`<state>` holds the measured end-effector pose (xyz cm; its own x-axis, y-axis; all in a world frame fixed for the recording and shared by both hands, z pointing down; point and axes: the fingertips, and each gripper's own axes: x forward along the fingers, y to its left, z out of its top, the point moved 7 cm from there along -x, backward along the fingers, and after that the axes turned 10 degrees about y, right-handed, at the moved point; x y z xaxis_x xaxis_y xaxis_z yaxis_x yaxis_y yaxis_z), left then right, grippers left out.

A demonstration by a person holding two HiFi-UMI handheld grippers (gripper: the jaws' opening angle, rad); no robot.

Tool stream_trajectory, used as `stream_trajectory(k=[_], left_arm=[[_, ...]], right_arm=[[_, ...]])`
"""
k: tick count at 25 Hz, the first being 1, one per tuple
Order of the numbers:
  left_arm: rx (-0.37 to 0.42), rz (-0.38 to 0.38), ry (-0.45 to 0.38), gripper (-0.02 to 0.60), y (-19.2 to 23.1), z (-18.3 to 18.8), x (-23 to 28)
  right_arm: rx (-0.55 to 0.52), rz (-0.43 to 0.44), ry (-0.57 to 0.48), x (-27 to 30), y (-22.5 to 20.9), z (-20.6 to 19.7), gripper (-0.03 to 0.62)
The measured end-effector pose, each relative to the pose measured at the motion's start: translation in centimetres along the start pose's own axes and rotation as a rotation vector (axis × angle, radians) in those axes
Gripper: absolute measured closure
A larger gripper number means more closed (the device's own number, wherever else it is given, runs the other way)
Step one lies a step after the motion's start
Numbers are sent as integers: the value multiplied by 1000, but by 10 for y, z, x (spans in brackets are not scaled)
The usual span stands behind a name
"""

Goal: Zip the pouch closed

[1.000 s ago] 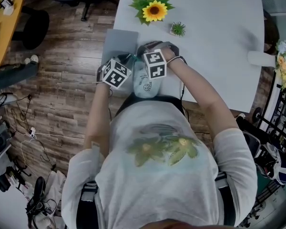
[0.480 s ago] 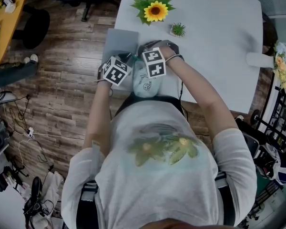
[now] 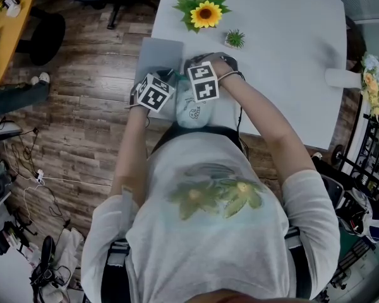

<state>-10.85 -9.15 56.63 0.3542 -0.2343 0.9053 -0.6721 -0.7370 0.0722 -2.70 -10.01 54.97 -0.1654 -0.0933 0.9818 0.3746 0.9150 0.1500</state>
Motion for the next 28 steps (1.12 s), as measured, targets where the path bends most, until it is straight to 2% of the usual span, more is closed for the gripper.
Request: stream_trajectory(k=[9,23,28], left_arm=[[-13,-3,-1,554,0,0,2],[-21,-5,-13,554,1,-1,1],[-24,-10,-14,554,0,-1,1]], right_arm=[[-51,6,55,-2,3,2,577],[-14,19,51,-6,10,-5,577],[-40,22,72,-7,12,-5,577]])
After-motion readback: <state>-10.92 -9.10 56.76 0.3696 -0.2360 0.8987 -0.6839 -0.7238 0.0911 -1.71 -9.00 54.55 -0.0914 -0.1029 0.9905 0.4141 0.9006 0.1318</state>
